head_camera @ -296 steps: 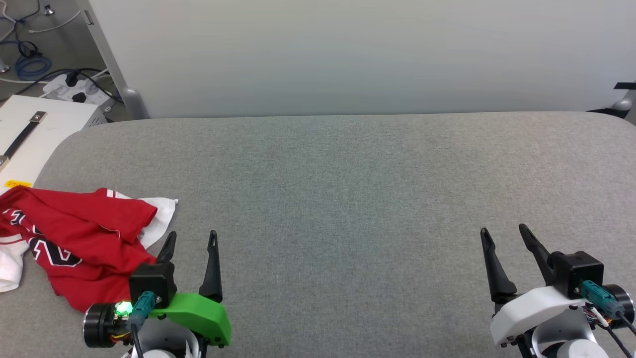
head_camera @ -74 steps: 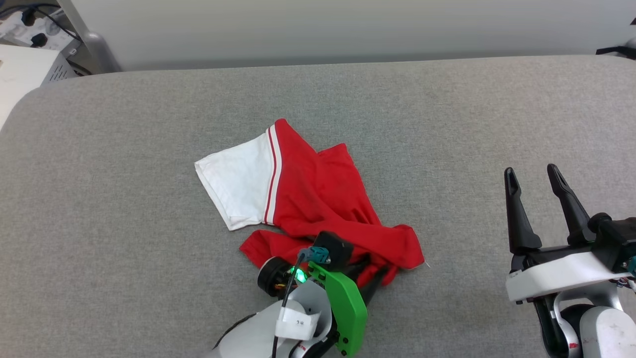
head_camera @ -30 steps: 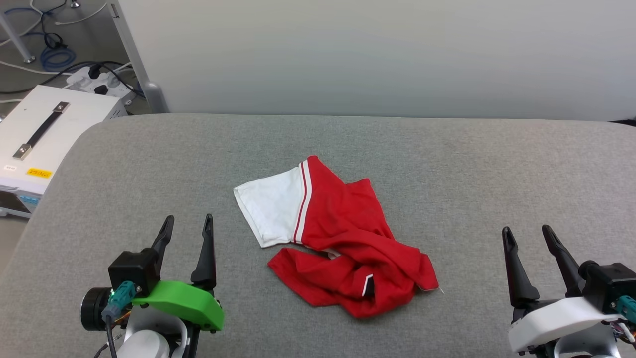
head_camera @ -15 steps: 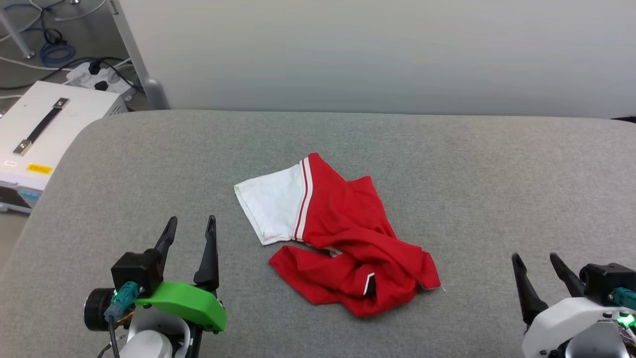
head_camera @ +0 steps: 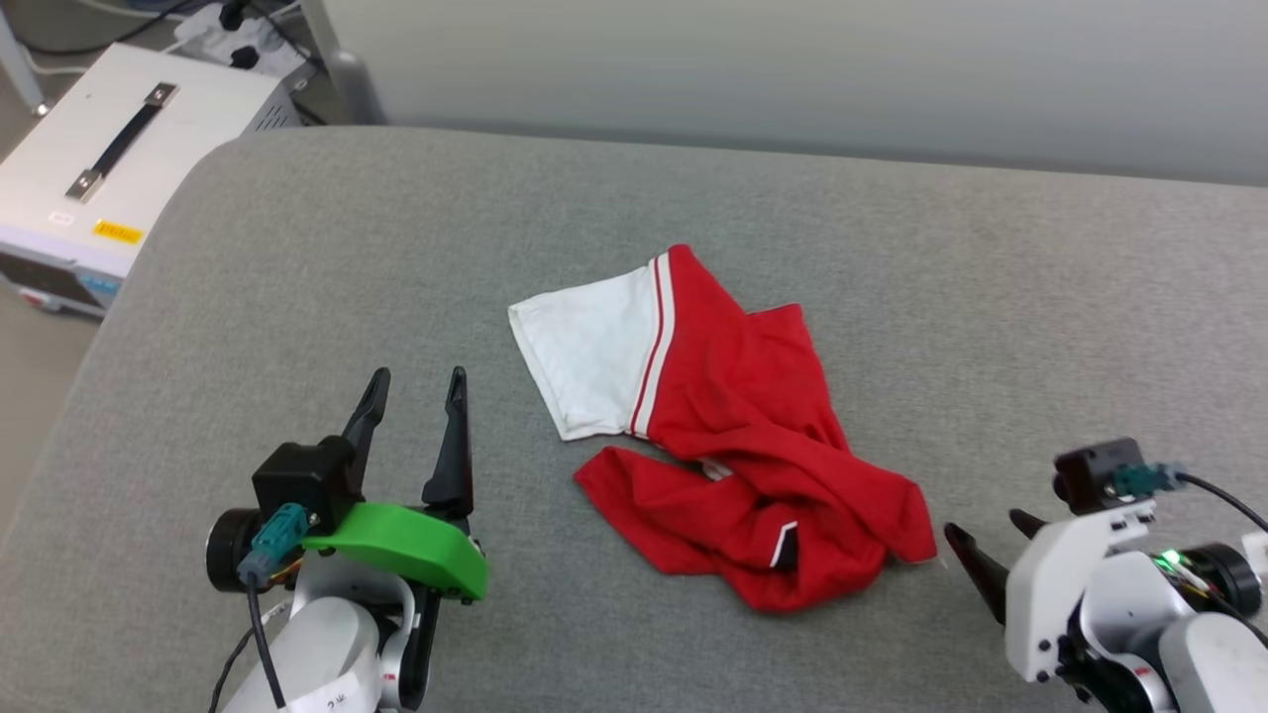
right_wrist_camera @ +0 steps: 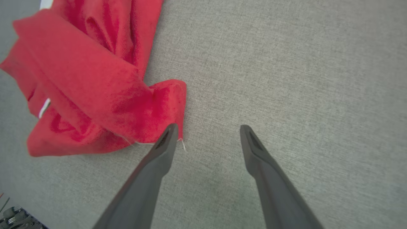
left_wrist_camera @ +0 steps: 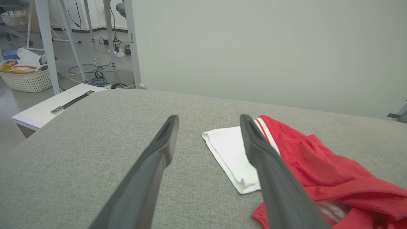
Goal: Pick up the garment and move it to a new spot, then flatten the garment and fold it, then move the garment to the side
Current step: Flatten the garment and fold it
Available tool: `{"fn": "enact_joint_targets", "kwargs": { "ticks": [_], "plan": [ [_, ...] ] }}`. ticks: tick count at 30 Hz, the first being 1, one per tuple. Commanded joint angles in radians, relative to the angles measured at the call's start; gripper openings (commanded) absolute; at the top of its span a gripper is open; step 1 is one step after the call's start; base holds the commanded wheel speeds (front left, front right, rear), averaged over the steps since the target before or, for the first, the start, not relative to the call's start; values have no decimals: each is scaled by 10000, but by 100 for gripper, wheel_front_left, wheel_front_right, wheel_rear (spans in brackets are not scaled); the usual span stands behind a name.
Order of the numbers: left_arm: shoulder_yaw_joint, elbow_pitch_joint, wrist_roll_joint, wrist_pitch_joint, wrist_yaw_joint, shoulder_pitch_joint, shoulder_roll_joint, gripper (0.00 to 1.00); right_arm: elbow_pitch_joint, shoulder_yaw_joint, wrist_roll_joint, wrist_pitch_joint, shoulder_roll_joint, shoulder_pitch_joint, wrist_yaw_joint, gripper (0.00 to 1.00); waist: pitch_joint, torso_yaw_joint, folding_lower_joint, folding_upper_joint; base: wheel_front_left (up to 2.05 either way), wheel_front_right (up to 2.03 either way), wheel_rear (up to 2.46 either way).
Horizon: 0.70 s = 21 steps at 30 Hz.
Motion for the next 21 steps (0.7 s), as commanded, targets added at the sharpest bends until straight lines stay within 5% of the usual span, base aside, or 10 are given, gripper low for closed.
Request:
{"fn": "enact_joint_targets", "kwargs": {
  "ticks": [1,13,14,15,21],
  "plan": [
    [51,29,107,-54,-86,-189,-100,100,129,248,176,59,-127,-342,-7,100,416,406,0,0,0,0,0],
    [393,450,593,-57,-680,-463,-757,100,2693,2678,1480,770,-697,-1655,-7,98,992,999,0,0,0,0,0],
    [445,480,638,-57,-711,-450,-797,100,2882,2755,1698,927,-670,-1621,-7,38,1005,1018,0,0,0,0,0],
    [498,507,683,-58,-739,-435,-833,100,3024,2859,1857,1099,-675,-1591,-7,0,1012,1029,0,0,0,0,0],
    [762,696,874,-58,-853,-234,-928,100,3022,2788,2259,825,-725,-1620,-7,0,773,851,0,0,0,0,0]
  ]
}}
